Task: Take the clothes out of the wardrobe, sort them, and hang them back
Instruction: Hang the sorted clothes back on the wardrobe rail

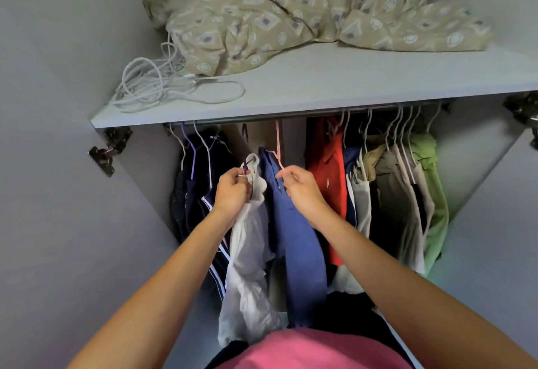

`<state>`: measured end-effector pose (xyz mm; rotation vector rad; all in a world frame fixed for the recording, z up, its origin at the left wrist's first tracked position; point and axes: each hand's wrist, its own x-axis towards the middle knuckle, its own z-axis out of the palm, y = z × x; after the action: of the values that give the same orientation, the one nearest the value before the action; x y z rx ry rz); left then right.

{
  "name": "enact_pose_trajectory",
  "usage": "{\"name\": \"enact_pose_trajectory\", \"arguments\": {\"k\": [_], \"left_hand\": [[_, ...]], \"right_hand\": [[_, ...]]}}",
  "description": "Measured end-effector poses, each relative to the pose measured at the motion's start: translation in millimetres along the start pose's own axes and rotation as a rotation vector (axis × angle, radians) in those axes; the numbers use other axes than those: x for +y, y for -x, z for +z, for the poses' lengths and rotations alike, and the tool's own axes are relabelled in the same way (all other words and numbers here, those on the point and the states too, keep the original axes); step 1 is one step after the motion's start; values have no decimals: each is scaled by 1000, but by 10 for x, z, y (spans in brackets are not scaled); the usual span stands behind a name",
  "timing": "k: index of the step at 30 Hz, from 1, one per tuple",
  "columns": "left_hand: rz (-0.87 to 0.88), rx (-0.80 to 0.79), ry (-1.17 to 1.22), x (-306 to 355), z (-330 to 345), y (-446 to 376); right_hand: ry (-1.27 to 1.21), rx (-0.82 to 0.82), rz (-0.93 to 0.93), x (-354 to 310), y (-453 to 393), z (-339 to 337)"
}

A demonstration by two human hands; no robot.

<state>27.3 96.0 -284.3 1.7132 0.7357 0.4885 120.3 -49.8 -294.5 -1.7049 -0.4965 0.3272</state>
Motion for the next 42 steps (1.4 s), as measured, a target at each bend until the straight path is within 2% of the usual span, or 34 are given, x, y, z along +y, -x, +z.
{"name": "enact_pose_trajectory", "arguments": {"k": [7,13,20,25,30,35,39,42], "left_hand": [[155,61,-81,-30,0,-509],[197,87,-147,101,-63,-921],[90,65,-304,-33,16,-1423],[94,57,-408,-323,34,-1305],[280,37,-632,-506,-48,-1209],[326,69,-773,-730,-121,-711],[153,104,-850,-724,-162,-460],[41,49,-933,-685,-210,-390]], "right_hand": [[6,20,-106,164,-482,246],[93,63,-191,93,-882,357],[273,69,-89,223,-1211,395],[371,28,-124,405,-1064,465],[484,-12,-211,514,-920,476],[582,-42,-165,693,-595,382],[661,-82,-54,770,-422,313],[793,-130,0,734,-330,282]]}}
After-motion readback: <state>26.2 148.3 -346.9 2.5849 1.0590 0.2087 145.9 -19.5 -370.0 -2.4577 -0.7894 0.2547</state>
